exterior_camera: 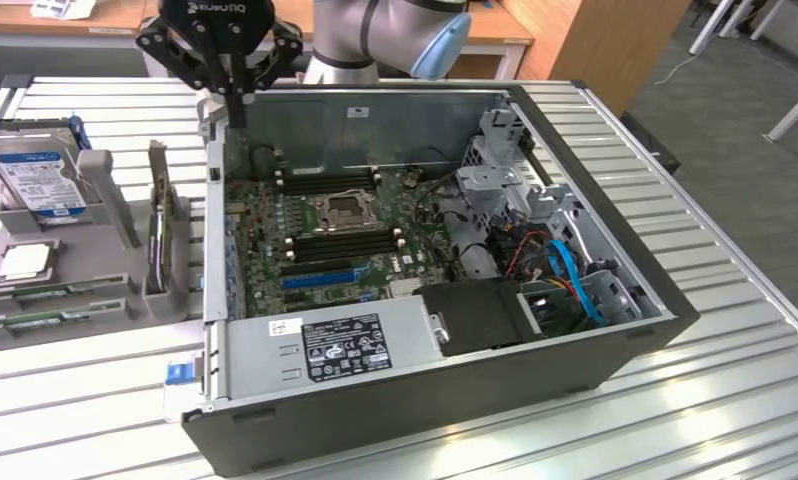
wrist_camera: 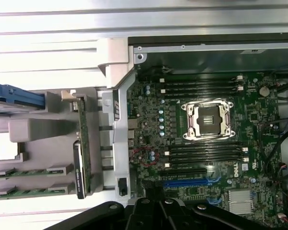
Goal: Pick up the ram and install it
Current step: 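Reach for the ram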
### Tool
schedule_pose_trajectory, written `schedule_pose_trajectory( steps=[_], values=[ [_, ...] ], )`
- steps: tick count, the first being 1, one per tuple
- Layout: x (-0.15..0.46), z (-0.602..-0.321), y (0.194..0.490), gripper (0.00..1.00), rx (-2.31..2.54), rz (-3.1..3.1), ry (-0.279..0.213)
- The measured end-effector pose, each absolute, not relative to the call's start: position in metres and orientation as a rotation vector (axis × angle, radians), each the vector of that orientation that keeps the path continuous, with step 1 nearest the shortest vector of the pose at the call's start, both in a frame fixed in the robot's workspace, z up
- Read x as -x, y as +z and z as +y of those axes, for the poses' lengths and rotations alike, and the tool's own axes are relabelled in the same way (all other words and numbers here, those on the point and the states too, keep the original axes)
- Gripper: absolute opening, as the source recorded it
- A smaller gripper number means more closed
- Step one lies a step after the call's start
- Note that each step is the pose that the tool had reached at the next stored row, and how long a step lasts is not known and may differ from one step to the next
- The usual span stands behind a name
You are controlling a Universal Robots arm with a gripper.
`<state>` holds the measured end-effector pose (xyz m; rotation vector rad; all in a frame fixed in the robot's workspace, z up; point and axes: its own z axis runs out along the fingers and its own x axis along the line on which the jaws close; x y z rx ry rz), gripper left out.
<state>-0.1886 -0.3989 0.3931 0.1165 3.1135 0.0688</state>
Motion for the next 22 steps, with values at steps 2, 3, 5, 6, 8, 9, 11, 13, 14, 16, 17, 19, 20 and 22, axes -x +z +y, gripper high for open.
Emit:
schedule_pose_trajectory(
  steps=[2,3,5,6,8,9,11,13,14,16,17,19,20,22],
  values=[
    [0.193,-0.399,0.393,0.10,-0.117,3.113,0.069],
    [0.195,-0.399,0.393,0.10,-0.117,3.114,0.069],
    [0.199,-0.399,0.393,0.10,-0.117,3.113,0.069],
    [0.202,-0.399,0.393,0.10,-0.117,3.114,0.069],
    [0.206,-0.399,0.393,0.10,-0.117,3.113,0.069],
    [0.208,-0.399,0.393,0.10,-0.116,3.113,0.069],
    [0.213,-0.399,0.393,0.10,-0.117,3.113,0.069],
    [0.217,-0.399,0.393,0.10,-0.117,3.113,0.069],
    [0.220,-0.399,0.393,0.10,-0.117,3.113,0.069],
    [0.224,-0.399,0.393,0.10,-0.117,3.114,0.069],
    [0.226,-0.399,0.393,0.10,-0.116,3.114,0.069],
    [0.230,-0.399,0.393,0.10,-0.117,3.113,0.069],
    [0.232,-0.399,0.393,0.10,-0.117,3.113,0.069],
    [0.235,-0.399,0.393,0.10,-0.117,3.113,0.069]
  ],
)
